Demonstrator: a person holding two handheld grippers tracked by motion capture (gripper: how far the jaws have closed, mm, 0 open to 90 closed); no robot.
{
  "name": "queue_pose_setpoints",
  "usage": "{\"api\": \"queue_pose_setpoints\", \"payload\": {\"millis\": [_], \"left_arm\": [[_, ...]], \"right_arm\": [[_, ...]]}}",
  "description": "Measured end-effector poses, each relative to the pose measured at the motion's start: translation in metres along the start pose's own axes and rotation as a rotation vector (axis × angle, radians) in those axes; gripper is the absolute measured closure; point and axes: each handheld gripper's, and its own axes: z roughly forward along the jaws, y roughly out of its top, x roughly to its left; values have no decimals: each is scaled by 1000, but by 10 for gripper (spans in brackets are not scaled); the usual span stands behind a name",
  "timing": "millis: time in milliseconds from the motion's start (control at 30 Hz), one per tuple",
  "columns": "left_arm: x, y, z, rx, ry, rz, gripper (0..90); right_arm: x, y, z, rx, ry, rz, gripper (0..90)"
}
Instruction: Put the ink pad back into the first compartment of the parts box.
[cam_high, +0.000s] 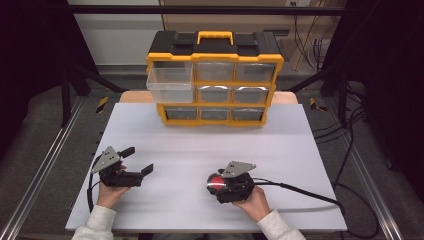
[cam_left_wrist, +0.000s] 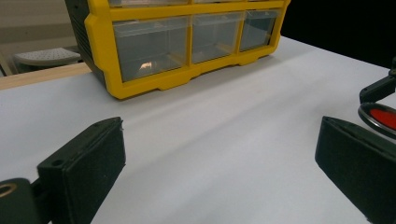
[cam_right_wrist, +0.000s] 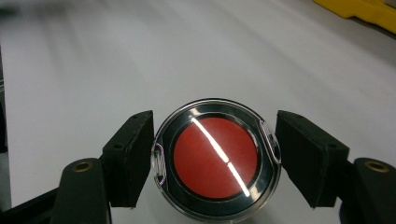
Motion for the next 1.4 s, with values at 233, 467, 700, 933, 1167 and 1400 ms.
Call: {"api": "queue_pose_setpoints", "payload": {"millis": [233,467,700,933,1167,1400], "left_arm": [[0,0,1,4,0,2,14],[0,0,1,4,0,1,14],[-1,0,2,5,-1,3,14],[0,0,1,5,0,2,13],[0,0,1,3,1,1,13],[0,0,1,4,2,1,13]], "right_arm": [[-3,6,-10,-26,-16,0,302],[-5,9,-16,-45,-23,6,302],[-9,15,-24,-72,-33,22,301],[-15,21,-32,-95,-49,29,302],[-22,28,-44,-133,-64,47,302],[-29,37,-55,-163,-74,64,302]]}}
